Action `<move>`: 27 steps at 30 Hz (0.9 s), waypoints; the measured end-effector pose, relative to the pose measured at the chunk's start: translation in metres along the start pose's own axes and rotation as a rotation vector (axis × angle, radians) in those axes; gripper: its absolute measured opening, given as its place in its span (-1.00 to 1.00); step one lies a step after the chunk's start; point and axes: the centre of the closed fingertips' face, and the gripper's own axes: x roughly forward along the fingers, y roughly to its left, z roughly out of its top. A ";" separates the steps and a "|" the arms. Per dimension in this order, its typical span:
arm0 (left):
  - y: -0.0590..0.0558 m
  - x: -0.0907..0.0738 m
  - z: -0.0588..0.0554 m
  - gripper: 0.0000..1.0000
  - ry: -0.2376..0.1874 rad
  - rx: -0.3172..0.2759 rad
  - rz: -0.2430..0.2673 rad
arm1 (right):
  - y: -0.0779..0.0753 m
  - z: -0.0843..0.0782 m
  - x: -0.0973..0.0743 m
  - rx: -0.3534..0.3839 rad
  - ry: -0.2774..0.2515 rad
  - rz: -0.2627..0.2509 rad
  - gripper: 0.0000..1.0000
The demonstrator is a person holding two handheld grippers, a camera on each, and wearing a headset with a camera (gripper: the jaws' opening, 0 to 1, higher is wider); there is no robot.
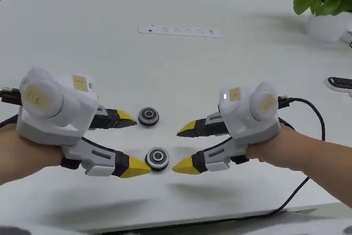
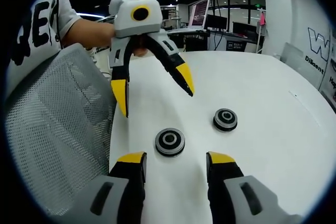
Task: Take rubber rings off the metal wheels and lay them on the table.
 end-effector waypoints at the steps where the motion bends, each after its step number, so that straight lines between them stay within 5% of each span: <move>1: -0.001 0.002 -0.001 0.17 0.001 0.000 -0.003 | 0.001 0.000 0.001 -0.002 0.002 0.004 -0.15; 27: -0.011 0.026 -0.011 -0.20 0.028 -0.015 -0.056 | 0.004 -0.007 0.004 -0.012 0.017 0.005 -0.13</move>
